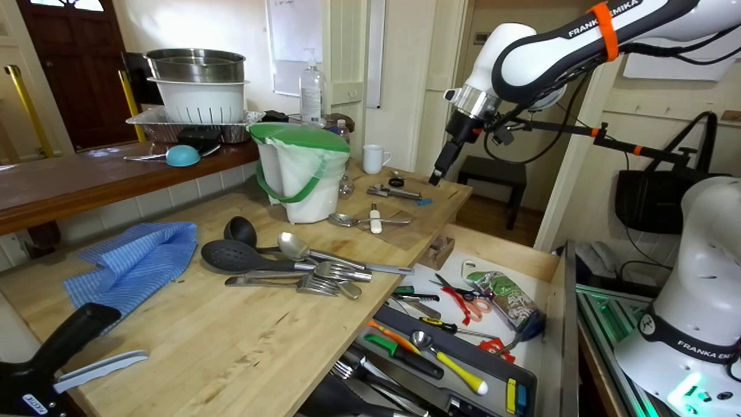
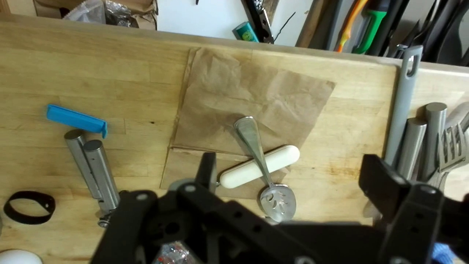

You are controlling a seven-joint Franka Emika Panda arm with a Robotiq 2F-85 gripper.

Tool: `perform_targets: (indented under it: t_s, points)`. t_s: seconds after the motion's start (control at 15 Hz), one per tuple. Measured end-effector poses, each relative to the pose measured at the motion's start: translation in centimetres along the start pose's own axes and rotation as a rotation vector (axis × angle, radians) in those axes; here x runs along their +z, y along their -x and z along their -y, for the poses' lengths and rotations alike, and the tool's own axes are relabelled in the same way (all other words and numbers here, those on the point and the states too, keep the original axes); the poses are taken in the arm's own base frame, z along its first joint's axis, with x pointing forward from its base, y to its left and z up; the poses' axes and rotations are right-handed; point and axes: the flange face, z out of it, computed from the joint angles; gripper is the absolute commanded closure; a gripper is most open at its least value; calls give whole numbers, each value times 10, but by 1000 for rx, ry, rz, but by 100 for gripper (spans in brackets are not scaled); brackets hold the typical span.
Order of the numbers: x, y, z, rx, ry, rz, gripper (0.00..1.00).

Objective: Put the can opener in the drawer

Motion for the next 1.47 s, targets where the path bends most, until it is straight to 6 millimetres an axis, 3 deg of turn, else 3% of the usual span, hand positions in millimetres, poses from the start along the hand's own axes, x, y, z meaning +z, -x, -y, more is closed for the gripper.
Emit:
perform_targets:
  t_s: [0.2,0.53,0.73,1.13,1.33,1.47]
  points:
    - [-3,-4,-7,19,7,-10,0]
    - [4,-32,-54,76,2,-58,0]
    - [32,-55,-77,88,65,-104,0]
    - [98,-101,-81,-41,244,-218,0]
    - [114,-116,-98,-110,352,-218,0]
    - [114,-117,-119,-124,436,-192,0]
